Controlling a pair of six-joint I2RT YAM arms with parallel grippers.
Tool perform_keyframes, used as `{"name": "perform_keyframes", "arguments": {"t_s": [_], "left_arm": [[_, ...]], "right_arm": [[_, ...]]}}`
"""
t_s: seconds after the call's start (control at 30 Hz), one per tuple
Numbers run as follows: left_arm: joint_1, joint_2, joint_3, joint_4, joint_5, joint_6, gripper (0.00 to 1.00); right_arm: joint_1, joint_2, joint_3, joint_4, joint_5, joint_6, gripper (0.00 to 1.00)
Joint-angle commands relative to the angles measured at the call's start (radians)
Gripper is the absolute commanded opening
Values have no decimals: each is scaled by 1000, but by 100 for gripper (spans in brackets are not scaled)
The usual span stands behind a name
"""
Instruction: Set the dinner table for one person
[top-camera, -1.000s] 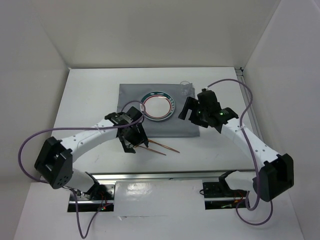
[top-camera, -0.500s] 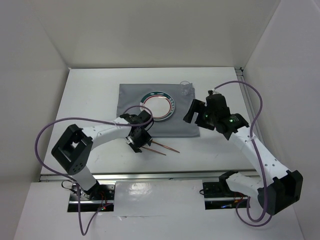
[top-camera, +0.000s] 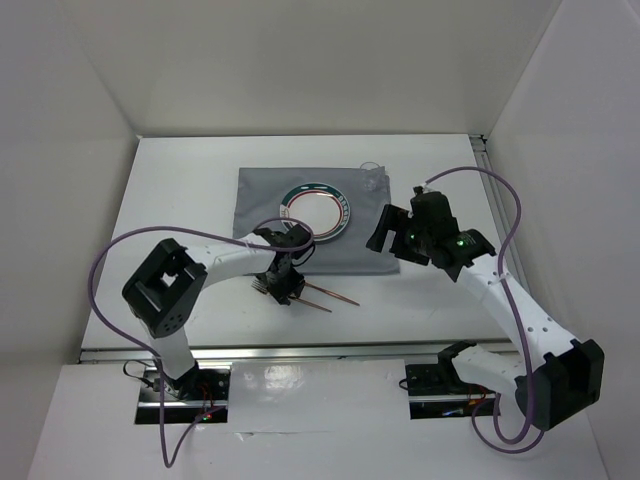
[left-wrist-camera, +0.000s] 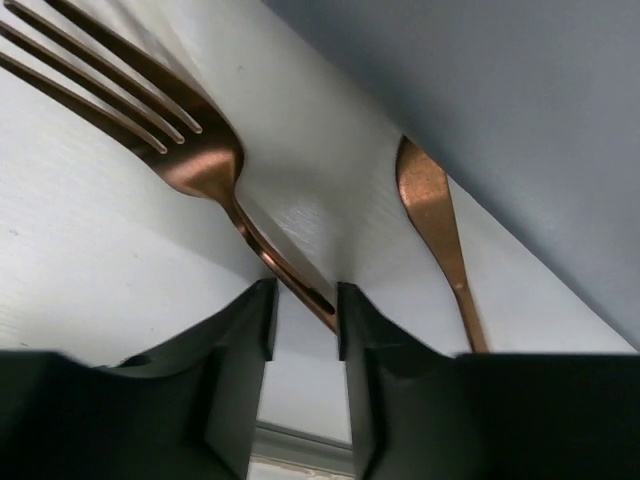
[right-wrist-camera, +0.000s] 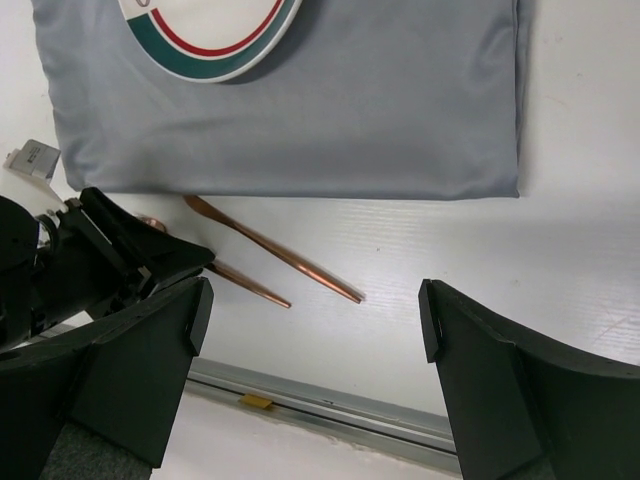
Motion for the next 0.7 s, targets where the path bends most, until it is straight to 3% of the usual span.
{"name": "perform_keyframes", "arguments": {"t_s": [0.0, 0.2, 0.5, 0.6, 0.67], "left_arm": [[-5, 37, 10, 4, -17, -52, 42], [-5, 26, 1, -5, -7, -75, 0], [-105, -250, -18, -230, -105, -86, 0], [-105, -317, 54, -288, -222, 22, 0], [-68, -318, 138, -291, -285, 235, 0]], "right_arm": [[-5, -24, -8, -9, 0, -16, 97], [-5, -14, -8, -9, 0, -16, 97], [-15, 18, -8, 12, 9, -35, 97], [-15, 38, -8, 23, -11, -35, 97], [-15, 47, -8, 32, -21, -25, 97]]}}
